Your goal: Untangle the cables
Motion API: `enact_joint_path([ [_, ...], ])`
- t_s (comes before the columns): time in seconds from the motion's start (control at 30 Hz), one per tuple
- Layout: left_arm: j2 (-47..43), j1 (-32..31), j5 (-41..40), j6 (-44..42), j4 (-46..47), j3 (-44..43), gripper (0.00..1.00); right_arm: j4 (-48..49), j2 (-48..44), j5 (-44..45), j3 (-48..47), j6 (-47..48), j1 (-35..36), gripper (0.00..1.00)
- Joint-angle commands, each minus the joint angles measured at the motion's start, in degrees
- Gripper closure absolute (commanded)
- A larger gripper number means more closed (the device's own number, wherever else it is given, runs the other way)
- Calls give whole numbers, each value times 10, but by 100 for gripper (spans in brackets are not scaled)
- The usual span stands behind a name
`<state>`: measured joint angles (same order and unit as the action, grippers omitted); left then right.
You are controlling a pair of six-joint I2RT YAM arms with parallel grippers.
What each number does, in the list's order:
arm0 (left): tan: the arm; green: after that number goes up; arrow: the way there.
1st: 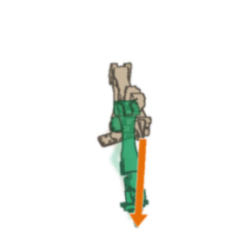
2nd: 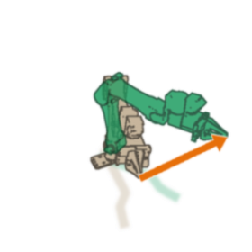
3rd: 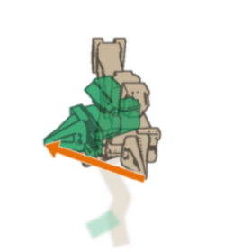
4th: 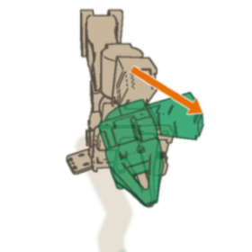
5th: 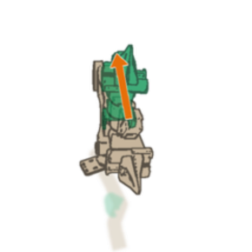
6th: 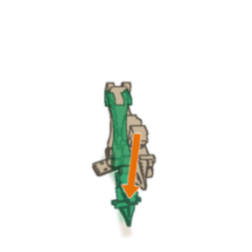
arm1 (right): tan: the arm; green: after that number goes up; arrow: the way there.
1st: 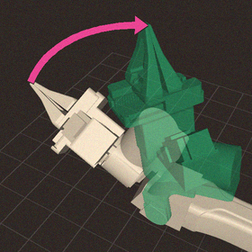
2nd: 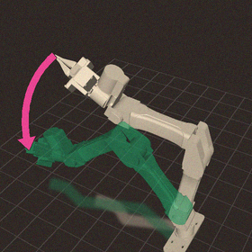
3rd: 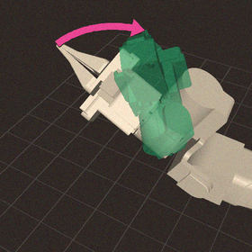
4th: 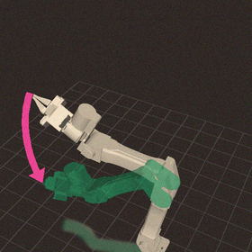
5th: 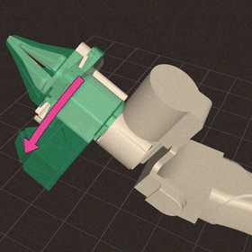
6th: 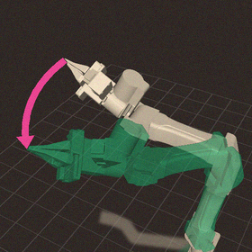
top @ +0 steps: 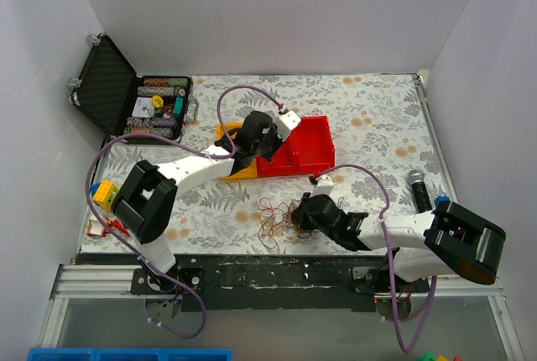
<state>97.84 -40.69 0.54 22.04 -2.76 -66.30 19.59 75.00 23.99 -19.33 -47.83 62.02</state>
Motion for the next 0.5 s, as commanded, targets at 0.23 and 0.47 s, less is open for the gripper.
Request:
enact_joint_path([
  [0.23, 43, 2, 112, -17, -47, -41, 98, -118, 26, -14, 25, 2, 5, 99],
  [0.47, 50, 10, 101, -29, -74, -80, 54, -122, 17, -11, 28, 0, 5, 99],
])
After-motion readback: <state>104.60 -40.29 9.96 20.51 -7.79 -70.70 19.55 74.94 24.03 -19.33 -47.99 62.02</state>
